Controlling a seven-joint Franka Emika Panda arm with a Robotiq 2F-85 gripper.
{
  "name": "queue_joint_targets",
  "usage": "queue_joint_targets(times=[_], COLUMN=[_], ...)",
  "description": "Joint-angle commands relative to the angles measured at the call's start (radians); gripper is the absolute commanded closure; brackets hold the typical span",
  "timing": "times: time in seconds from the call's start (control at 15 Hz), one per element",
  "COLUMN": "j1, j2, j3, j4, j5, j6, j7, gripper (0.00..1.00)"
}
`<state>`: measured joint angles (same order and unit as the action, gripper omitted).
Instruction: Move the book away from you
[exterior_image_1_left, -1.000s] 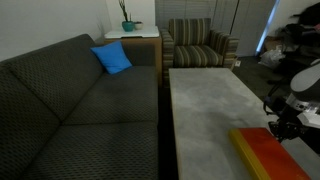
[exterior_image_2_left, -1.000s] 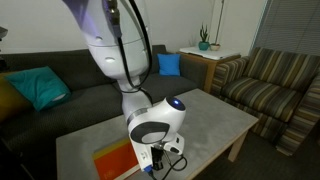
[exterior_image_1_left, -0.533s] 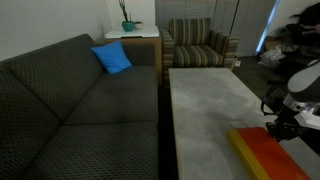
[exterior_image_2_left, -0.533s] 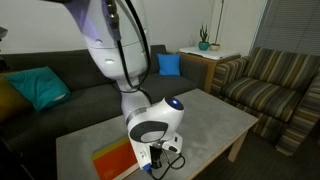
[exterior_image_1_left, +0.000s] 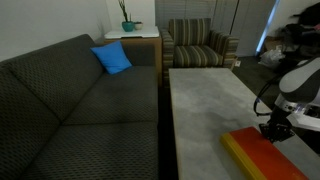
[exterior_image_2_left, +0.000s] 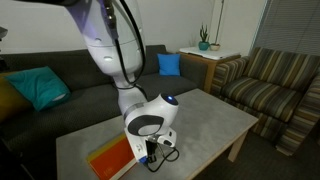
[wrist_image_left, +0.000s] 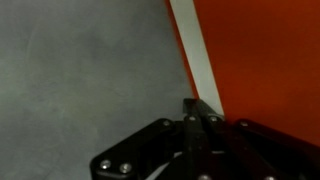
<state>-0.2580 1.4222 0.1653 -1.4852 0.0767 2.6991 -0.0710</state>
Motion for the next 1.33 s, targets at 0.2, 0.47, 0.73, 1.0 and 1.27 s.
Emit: queue_joint_targets(times=[0.2,0.47,0.73,1.0,1.27], j1=[0.056,0.083,0.112,0.134,0.141], j2=[0.037,0.044,0.053,0.064,0.068], j3=[0.006,0.009,0.007,0.005,0.005], j4=[0.055,0.072,0.094,0.121,0.133], j5=[0.03,0.031,0.03,0.03,0.034], j6=[-0.081,-0.115,-0.145,-0.175,-0.189], j7=[-0.004,0.0,0.007,0.011,0.014], gripper=[1.0,1.0,1.0,1.0,1.0])
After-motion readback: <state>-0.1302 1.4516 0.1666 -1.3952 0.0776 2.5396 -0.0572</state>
